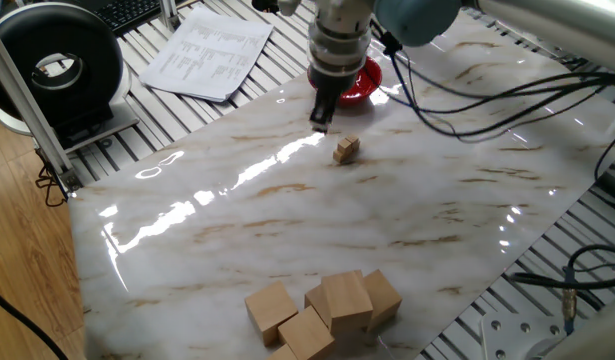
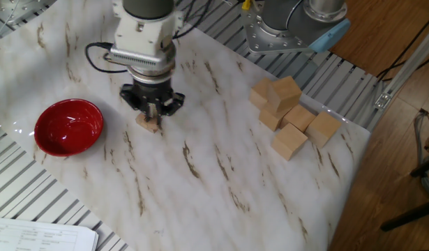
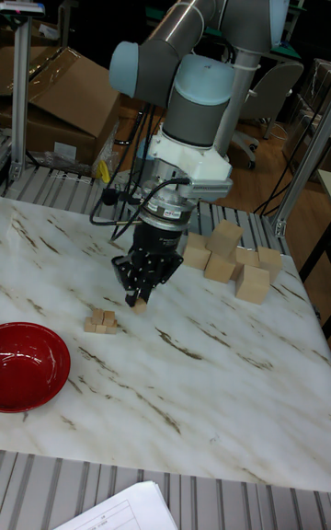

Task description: Stack the blocks into a pyramid shape

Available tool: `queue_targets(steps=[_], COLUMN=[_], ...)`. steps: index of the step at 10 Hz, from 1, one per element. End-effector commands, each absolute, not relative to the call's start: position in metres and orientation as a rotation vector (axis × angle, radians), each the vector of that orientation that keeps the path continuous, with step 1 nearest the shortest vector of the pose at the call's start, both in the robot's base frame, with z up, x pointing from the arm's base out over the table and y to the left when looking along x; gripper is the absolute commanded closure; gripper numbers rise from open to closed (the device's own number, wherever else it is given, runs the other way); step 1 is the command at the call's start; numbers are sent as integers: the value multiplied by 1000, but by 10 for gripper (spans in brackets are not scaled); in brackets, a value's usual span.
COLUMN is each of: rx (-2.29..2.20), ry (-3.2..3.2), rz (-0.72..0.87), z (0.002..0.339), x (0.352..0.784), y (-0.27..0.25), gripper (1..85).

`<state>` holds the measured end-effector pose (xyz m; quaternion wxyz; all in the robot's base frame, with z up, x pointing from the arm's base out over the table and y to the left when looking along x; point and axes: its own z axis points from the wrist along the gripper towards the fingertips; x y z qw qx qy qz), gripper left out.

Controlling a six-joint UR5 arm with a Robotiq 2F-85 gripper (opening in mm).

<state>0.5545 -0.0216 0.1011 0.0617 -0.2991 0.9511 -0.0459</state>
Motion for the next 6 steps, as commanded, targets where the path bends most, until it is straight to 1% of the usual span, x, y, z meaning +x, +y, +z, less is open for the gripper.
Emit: queue_targets(steps=[1, 3, 4, 5, 6], rx=[-1304, -1526, -1702, -1723, -1702], ry=[2688, 2540, 2394, 2369, 2379], rz=[-320, -377, -485, -510, -481], z=[107, 109, 114, 114, 112], x=[574, 586, 602, 605, 604], y=[-51, -50, -57, -58, -55], gripper=[847, 847, 847, 847, 847])
